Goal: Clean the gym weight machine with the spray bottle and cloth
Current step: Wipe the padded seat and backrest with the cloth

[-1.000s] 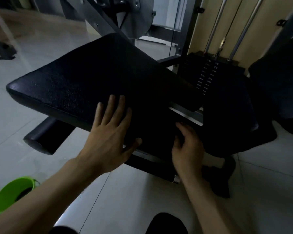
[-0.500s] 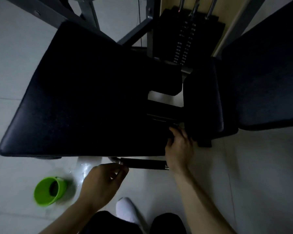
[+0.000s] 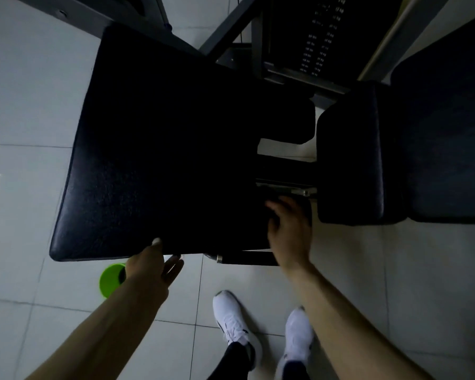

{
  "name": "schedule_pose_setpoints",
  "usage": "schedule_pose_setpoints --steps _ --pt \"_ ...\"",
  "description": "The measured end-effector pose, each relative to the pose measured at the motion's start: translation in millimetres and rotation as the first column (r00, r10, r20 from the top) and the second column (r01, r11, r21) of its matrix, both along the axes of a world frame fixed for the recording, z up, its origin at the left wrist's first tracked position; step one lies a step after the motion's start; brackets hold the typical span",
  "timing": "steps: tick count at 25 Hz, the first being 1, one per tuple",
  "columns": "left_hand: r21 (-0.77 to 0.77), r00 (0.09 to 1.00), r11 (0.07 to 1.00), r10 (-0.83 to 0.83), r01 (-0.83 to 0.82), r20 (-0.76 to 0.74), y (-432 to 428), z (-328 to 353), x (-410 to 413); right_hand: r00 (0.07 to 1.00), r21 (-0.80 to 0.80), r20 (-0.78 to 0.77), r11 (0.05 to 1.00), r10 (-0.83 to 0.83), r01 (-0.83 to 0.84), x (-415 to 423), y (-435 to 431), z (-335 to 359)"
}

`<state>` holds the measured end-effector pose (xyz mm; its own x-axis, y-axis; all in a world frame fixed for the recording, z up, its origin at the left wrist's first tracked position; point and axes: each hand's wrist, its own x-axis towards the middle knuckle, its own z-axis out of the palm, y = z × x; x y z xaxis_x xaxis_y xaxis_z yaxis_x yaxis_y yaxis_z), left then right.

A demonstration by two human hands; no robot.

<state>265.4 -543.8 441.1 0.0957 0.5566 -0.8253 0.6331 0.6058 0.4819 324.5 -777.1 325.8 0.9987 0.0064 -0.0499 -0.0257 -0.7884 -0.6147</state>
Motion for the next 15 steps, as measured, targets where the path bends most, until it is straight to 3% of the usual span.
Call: schedule_pose_setpoints --steps 2,3,6,8,10,12,15 --pt "0.022 0.997 0.998 0.062 -0.061 -0.036 -4.2 -7.5 3.8 0.983 0.01 -0.06 0.984 -0.175 0.176 16.7 -0.9 0.8" --pt "0.038 0.996 0.995 0.088 -0.087 -0.032 -7.7 -9.6 6.3 0.987 0.008 -0.036 0.988 -0.155 0.155 12.9 12.3 4.6" --pt "0.083 0.991 0.988 0.133 -0.132 -0.004 -14.5 -15.5 10.0 0.98 0.066 0.08 0.98 0.183 -0.189 -30.9 56.7 22.2" --pt "0.136 0.987 0.978 0.158 -0.156 -0.004 -15.6 -19.2 7.8 0.878 0.053 0.146 0.882 0.456 -0.467 -56.0 63.9 30.5" --pt "0.134 0.986 0.977 0.168 -0.166 -0.006 -17.7 -17.4 9.2 0.777 0.012 0.164 0.787 0.607 -0.617 -43.9 46.6 30.3" --pt "0.133 0.987 0.979 0.16 -0.156 -0.02 -15.5 -16.0 9.6 0.79 0.023 0.135 0.795 0.599 -0.606 -1.9 32.0 18.1" --pt "0.109 0.99 0.986 0.132 -0.127 -0.038 -13.0 -18.2 8.6 0.92 0.094 0.057 0.915 0.389 -0.393 53.8 26.1 12.8"
